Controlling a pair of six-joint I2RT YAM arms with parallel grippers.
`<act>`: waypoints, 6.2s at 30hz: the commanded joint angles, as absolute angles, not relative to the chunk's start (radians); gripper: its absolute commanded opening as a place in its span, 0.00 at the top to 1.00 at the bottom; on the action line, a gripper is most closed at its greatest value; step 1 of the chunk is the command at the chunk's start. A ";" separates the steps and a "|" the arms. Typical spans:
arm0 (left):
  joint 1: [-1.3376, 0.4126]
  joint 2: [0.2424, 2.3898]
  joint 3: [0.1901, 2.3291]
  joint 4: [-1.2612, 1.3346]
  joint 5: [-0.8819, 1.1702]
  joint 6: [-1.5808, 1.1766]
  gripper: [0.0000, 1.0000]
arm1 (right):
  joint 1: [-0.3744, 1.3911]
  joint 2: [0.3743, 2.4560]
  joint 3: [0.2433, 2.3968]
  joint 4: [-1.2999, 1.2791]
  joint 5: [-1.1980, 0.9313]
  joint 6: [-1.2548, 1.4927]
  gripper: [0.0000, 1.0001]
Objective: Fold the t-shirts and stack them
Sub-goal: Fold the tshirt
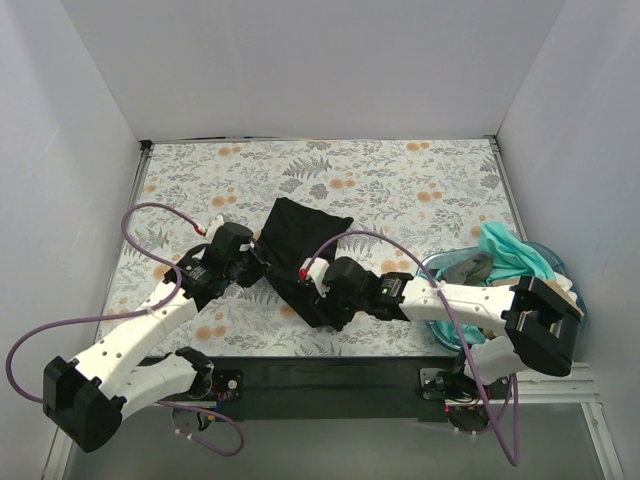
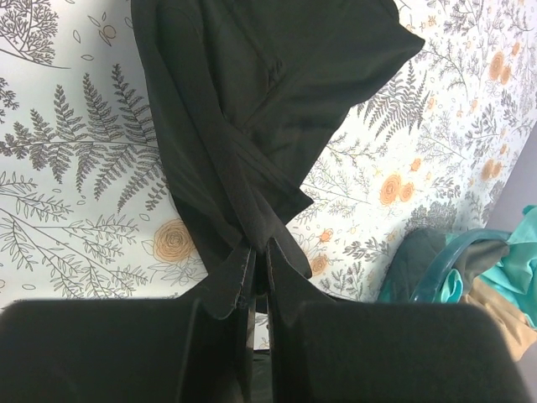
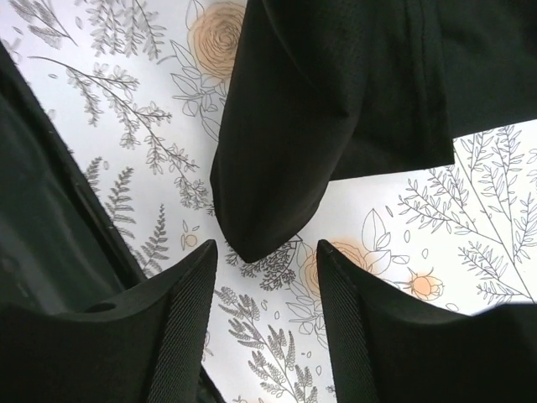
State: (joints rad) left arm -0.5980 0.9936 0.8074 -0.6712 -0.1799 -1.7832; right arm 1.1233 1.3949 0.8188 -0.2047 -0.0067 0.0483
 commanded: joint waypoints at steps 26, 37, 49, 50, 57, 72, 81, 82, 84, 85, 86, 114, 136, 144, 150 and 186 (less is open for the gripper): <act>-0.600 0.841 0.738 -0.816 -0.212 -1.884 1.00 | 1.218 1.356 0.836 -0.228 -0.038 0.057 0.82; -0.600 0.650 0.681 -0.799 -0.204 -1.924 1.00 | 1.215 1.177 0.963 -0.468 0.058 0.008 0.83; -0.600 0.755 0.788 -0.741 -0.403 -1.918 1.00 | 0.959 1.262 1.112 -0.506 -0.074 -0.046 0.81; -0.600 0.771 0.798 -0.738 -0.425 -1.910 1.00 | 0.951 1.270 1.123 -0.508 -0.080 -0.057 0.81; -0.600 0.926 0.865 -0.696 -0.495 -1.862 1.00 | 0.852 1.338 1.189 -0.514 -0.127 -0.058 0.81; -0.425 1.186 0.956 -0.439 -0.397 -1.663 1.00 | 0.672 1.541 1.350 -0.506 -0.228 -0.098 0.80; -0.373 1.374 1.019 -0.364 -0.290 -1.609 1.00 | 0.650 1.696 1.428 -0.473 -0.380 -0.136 0.71; -0.371 1.387 1.026 -0.364 -0.282 -1.606 1.00 | 0.650 1.710 1.433 -0.463 -0.391 -0.141 0.69; -0.364 1.416 1.040 -0.362 -0.272 -1.600 1.00 | 0.650 1.753 1.454 -0.442 -0.434 -0.135 0.64; -0.362 1.423 1.043 -0.359 -0.259 -1.601 1.00 | 0.650 1.770 1.463 -0.439 -0.457 -0.133 0.62; -0.357 1.428 1.046 -0.359 -0.256 -1.601 1.00 | 0.650 1.785 1.469 -0.425 -0.480 -0.132 0.60; -0.348 1.407 1.025 -0.353 -0.258 -1.608 1.00 | 0.672 2.048 1.602 -0.419 -0.601 -0.084 0.81; -0.348 1.459 1.172 -0.342 -0.250 -1.572 1.00 | 0.601 1.743 1.376 -0.416 -0.452 0.078 0.85; -0.348 1.727 1.322 -0.324 -0.203 -1.513 1.00 | 0.528 1.834 1.365 -0.387 -0.485 0.103 0.84; -0.348 1.858 1.417 -0.327 -0.192 -1.483 1.00 | 0.526 1.917 1.449 -0.374 -0.558 0.060 0.74; -0.344 1.790 1.370 -0.325 -0.232 -1.488 1.00 | 0.629 2.016 1.620 -0.364 -0.474 0.064 0.98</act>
